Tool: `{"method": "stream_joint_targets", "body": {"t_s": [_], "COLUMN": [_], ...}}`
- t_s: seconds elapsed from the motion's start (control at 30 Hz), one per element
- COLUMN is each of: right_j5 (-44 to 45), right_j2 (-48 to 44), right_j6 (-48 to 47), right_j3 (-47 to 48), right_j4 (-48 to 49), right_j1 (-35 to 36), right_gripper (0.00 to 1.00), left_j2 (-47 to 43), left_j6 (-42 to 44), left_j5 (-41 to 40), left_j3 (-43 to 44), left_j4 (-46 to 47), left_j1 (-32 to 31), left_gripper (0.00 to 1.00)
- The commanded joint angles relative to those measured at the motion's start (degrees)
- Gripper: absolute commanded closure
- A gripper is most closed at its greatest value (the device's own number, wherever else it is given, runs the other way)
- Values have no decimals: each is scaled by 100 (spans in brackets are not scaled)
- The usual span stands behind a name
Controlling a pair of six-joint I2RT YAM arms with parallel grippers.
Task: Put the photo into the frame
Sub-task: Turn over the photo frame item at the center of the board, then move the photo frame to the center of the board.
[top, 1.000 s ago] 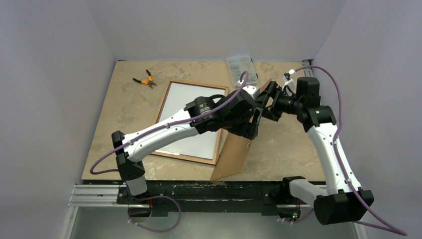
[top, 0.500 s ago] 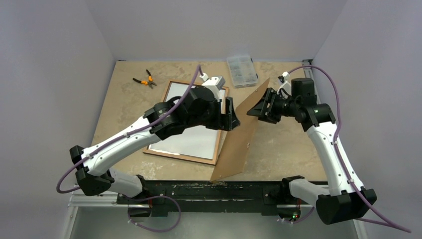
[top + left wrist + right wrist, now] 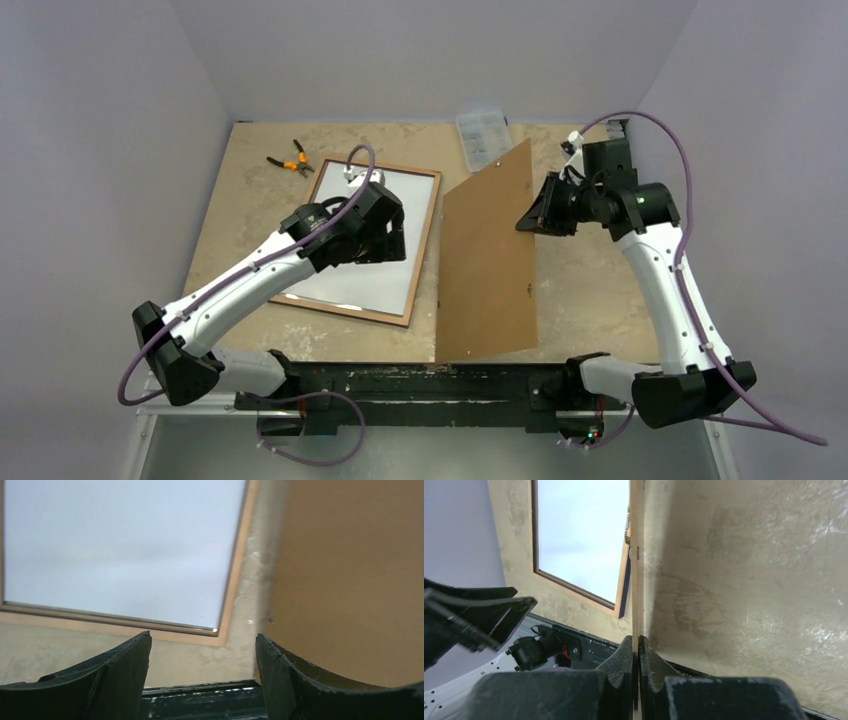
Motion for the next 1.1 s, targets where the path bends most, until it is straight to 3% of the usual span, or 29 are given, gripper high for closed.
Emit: {"method": "stream_joint_targets", "body": {"t_s": [0.0, 0.17, 0.4, 0.87, 1.07], "right_j5": [150, 34, 323, 1416, 1940], "right_j2": [-37, 71, 15, -140, -150], "right_j6": [-195, -165, -87, -107, -277], "right_j3": [805, 1208, 1623, 2514, 2551], "right_j4": [-162, -140, -154, -426, -540], "right_j1": [4, 7, -2, -2, -3], "right_gripper": [100, 100, 100, 100, 100], "left_j2": [-163, -44, 788, 2549, 3203], "left_j6": [92, 489, 579, 502, 654], "left_j5": [-669, 62, 1534, 1988, 2301], "left_j3": [-515, -1085, -1349, -1013, -347], "left_j4": [-643, 219, 1712, 2408, 2365], "left_j1": [376, 572, 566, 210, -164], "left_gripper": [26, 29, 33, 40, 48]}}
